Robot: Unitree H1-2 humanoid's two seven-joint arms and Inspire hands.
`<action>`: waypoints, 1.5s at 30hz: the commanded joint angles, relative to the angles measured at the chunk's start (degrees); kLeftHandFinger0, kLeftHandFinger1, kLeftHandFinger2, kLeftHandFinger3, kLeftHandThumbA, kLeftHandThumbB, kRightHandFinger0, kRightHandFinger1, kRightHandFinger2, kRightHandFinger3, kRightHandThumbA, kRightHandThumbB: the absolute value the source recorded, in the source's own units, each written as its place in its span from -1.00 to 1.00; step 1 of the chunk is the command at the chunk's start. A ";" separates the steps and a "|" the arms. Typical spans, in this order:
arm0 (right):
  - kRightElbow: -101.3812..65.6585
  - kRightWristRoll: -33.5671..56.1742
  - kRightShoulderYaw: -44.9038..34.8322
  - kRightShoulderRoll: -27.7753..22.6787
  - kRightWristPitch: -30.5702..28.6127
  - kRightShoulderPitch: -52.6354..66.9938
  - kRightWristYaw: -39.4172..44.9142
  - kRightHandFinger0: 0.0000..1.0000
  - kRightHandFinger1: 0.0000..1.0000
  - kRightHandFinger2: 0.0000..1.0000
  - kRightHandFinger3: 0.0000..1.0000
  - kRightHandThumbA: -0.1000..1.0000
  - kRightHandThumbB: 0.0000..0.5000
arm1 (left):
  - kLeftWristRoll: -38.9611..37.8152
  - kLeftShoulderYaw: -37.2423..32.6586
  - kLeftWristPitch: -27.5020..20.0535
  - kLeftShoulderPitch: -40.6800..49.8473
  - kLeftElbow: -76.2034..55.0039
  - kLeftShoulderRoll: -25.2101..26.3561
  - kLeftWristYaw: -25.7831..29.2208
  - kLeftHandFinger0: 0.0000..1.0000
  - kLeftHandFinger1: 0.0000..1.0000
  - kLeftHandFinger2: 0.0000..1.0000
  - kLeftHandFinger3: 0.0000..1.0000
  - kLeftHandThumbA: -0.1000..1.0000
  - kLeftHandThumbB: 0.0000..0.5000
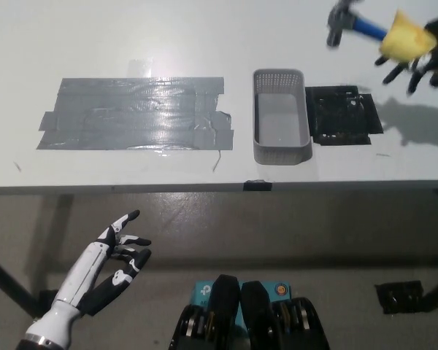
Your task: The robot picks the hammer with right hand and hits the black area on the desk and places it back.
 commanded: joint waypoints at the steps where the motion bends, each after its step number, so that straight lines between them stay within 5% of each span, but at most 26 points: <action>1: 0.76 -5.86 4.27 1.35 -8.55 0.28 -0.70 -1.00 -0.21 0.70 1.00 -1.00 -0.57 | 0.70 0.53 -1.07 -0.02 -2.77 1.34 -0.47 0.17 0.14 0.36 0.89 0.75 -1.00; 2: 0.85 -5.98 4.79 1.53 -8.91 0.58 -0.42 -1.00 -0.20 0.74 1.00 -1.00 -0.58 | 0.74 0.55 -0.94 0.12 -2.98 1.39 -0.50 0.17 0.14 0.36 0.89 0.75 -1.00; 4: 1.01 -7.68 6.78 2.46 -10.35 3.18 -2.53 -1.00 -0.08 0.79 1.00 -1.00 -0.27 | 0.85 0.70 -0.85 0.14 -3.13 1.39 -0.34 0.17 0.14 0.36 0.88 0.75 -1.00; 5: 1.32 -8.78 8.07 2.61 -11.94 3.51 -2.37 -1.00 -0.08 0.69 1.00 -1.00 -0.36 | 0.93 0.76 -0.70 0.13 -3.16 1.38 -0.30 0.17 0.14 0.36 0.88 0.76 -1.00; 8: -0.80 -12.86 11.99 2.28 -13.51 4.95 -4.90 -0.98 0.09 0.94 1.00 -1.00 -0.64 | 0.80 0.92 -0.69 0.24 -3.46 1.46 -0.45 0.17 0.14 0.36 0.87 0.75 -1.00; 12: -1.05 -13.78 13.24 1.92 -11.59 4.62 -6.75 -1.00 -0.46 0.58 1.00 -1.00 -0.63 | 0.50 1.08 -1.36 0.27 -3.04 1.50 -0.40 0.15 0.12 0.34 0.83 0.71 -1.00; 15: -1.01 -14.80 14.08 1.53 -12.95 3.20 -6.28 -1.00 -0.58 0.32 0.29 -1.00 -0.58 | 0.67 1.12 -1.59 0.49 -2.79 1.44 -0.27 0.15 0.13 0.33 0.82 0.72 -0.99; 16: -0.58 -14.28 13.54 1.36 -12.59 2.52 -5.60 -1.00 -0.66 0.21 0.30 -1.00 -0.56 | 0.93 1.02 -1.05 0.61 -3.03 1.50 -0.45 0.15 0.13 0.34 0.82 0.74 -0.97; 17: -1.02 -14.33 13.20 1.15 -12.22 2.27 -6.12 -1.00 -0.68 0.24 1.00 -1.00 -0.61 | 1.03 1.02 -0.62 0.72 -3.25 1.36 -0.42 0.15 0.13 0.34 0.82 0.75 -0.98; 19: -1.45 -14.80 13.22 0.79 -12.39 1.29 -4.80 -1.00 -0.64 0.30 1.00 -1.00 -0.77 | 1.07 1.02 -0.62 0.94 -3.37 1.36 -0.45 0.14 0.13 0.34 0.82 0.75 -0.99; 20: -1.56 -14.19 12.45 0.49 -12.76 0.82 -4.34 -1.00 -0.50 0.47 0.66 -1.00 -0.66 | 1.17 1.00 -0.54 0.97 -3.45 1.25 -0.39 0.14 0.12 0.34 0.82 0.75 -0.98; 21: -2.01 -13.92 11.93 0.25 -12.67 0.71 -4.24 -1.00 -0.34 0.66 0.78 -1.00 -0.73 | 1.21 1.02 -0.60 1.10 -3.55 1.33 -0.42 0.14 0.12 0.34 0.82 0.75 -0.98; 23: -1.90 -11.96 9.54 -0.08 -10.66 -0.45 -3.19 -1.00 -0.33 0.55 0.81 -1.00 -0.68 | 1.19 1.06 -1.08 1.12 -3.32 1.27 -0.25 0.14 0.12 0.34 0.81 0.75 -1.00; 25: -3.09 -12.30 8.34 -0.80 -11.89 -2.27 -4.53 -0.97 0.01 0.83 0.89 -1.00 -0.39 | 1.04 1.12 -0.75 1.35 -3.43 1.24 -0.36 0.14 0.12 0.34 0.80 0.75 -0.99; 27: -2.74 -12.13 6.98 -1.01 -10.91 -4.52 -4.66 -0.92 0.22 1.00 1.00 -1.00 -0.39 | 0.86 1.16 -0.81 1.22 -3.39 1.32 -0.48 0.14 0.13 0.35 0.80 0.75 -1.00; 29: -1.94 -10.89 4.80 -1.18 -10.44 -6.85 -3.92 -1.00 0.06 0.95 1.00 -1.00 -0.54 | 0.59 1.25 -1.19 1.23 -3.27 1.29 -0.41 0.14 0.13 0.35 0.80 0.74 -1.00; 30: -1.77 -10.03 3.34 -1.29 -8.87 -8.41 -3.70 -1.00 -0.10 0.71 1.00 -1.00 -0.59 | 0.31 1.35 -1.63 1.19 -3.09 1.22 -0.29 0.14 0.11 0.33 0.78 0.69 -1.00; 33: -0.93 -10.81 1.89 -1.17 -7.99 -11.37 -5.18 -0.84 0.20 1.00 1.00 -1.00 -0.61 | 0.69 1.37 -1.32 1.19 -3.28 1.18 -0.13 0.13 0.11 0.33 0.78 0.68 -1.00; 36: -2.14 -12.35 1.82 -0.98 -9.33 -11.02 -7.77 -0.66 0.39 1.00 1.00 -1.00 -0.61 | 0.80 1.44 -1.27 1.56 -3.54 1.18 -0.05 0.12 0.11 0.33 0.78 0.66 -1.00; 40: -1.23 -15.08 2.01 0.43 -10.24 -8.77 -17.16 -0.82 0.23 1.00 1.00 -1.00 -0.45 | 0.73 1.58 -0.96 2.00 -3.61 1.24 -0.19 0.13 0.11 0.32 0.79 0.69 -1.00; 42: -1.74 -15.97 1.58 0.99 -11.25 -6.40 -23.62 -0.57 0.41 1.00 1.00 -1.00 -0.36 | 0.81 1.57 -0.87 2.11 -3.91 1.17 -0.17 0.14 0.12 0.33 0.79 0.68 -1.00; 44: -0.35 -16.65 1.85 1.78 -12.86 -4.82 -27.69 -0.76 0.34 1.00 1.00 -1.00 -0.46 | 0.99 1.62 -1.21 2.34 -3.85 1.28 -0.04 0.14 0.11 0.33 0.78 0.66 -1.00; 45: -0.65 -17.86 2.65 1.96 -14.41 -3.40 -30.64 -0.69 0.32 1.00 1.00 -1.00 -0.39 | 0.86 1.64 -1.35 2.35 -3.84 1.22 0.00 0.13 0.11 0.33 0.78 0.66 -1.00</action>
